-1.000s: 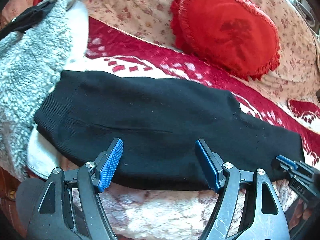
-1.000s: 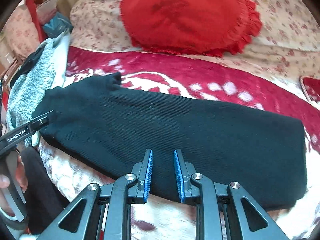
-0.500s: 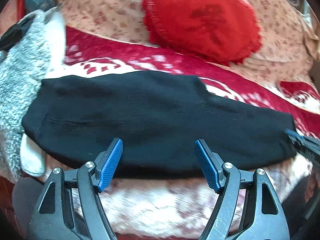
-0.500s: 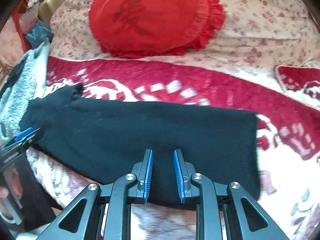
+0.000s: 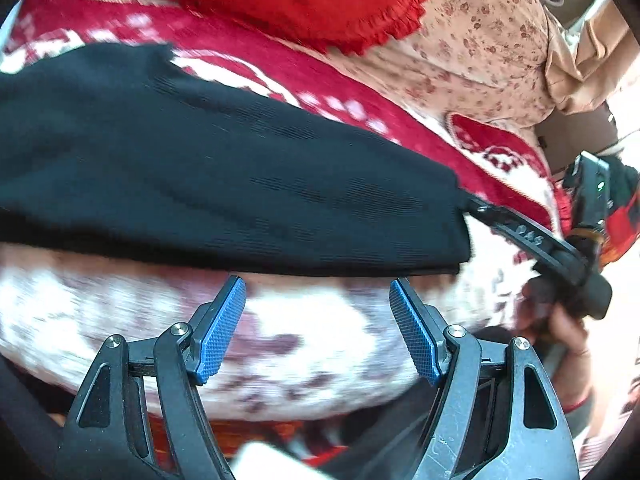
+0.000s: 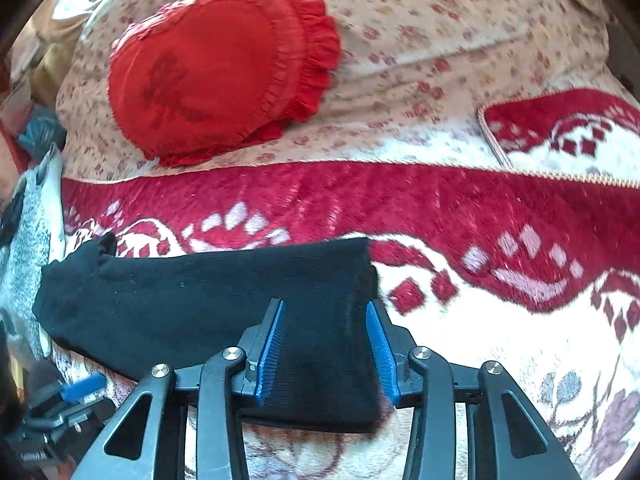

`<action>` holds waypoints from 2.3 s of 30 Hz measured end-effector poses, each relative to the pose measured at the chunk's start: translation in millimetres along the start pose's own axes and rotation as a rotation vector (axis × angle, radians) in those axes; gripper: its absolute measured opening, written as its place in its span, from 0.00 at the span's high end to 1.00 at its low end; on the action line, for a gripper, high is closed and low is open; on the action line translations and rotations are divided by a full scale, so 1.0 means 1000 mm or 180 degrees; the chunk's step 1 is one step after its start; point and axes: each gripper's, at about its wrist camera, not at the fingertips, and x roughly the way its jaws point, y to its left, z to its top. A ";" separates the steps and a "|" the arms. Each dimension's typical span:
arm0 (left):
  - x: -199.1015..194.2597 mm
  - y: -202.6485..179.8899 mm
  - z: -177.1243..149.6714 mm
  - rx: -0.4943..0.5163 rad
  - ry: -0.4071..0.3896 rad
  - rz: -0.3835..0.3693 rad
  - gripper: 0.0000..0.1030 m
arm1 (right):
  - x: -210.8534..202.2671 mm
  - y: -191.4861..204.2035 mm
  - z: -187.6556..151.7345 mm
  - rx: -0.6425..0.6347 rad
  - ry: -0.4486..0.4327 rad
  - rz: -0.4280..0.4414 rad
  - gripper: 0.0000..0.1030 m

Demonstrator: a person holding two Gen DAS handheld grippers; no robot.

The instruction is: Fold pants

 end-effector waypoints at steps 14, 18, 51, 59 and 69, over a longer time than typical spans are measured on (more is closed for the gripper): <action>0.056 -0.028 0.013 -0.0856 0.0262 -0.0463 0.14 | 0.020 -0.033 0.000 0.0356 0.0108 0.0483 0.57; 0.060 -0.025 0.019 -0.1003 0.0208 -0.0562 0.15 | 0.035 -0.027 0.005 0.0257 0.0209 0.0465 0.57; -0.104 0.156 0.037 -0.0788 -0.0718 0.0151 0.66 | 0.039 0.258 0.038 -0.0647 0.0269 0.1859 0.82; -0.082 0.146 0.054 -0.0709 -0.0638 0.0089 0.42 | 0.018 0.195 0.024 -0.0581 0.0007 0.1363 0.80; -0.043 0.112 0.070 -0.0172 -0.0686 0.0704 0.40 | 0.055 0.185 -0.019 -0.0899 0.0013 0.0875 0.81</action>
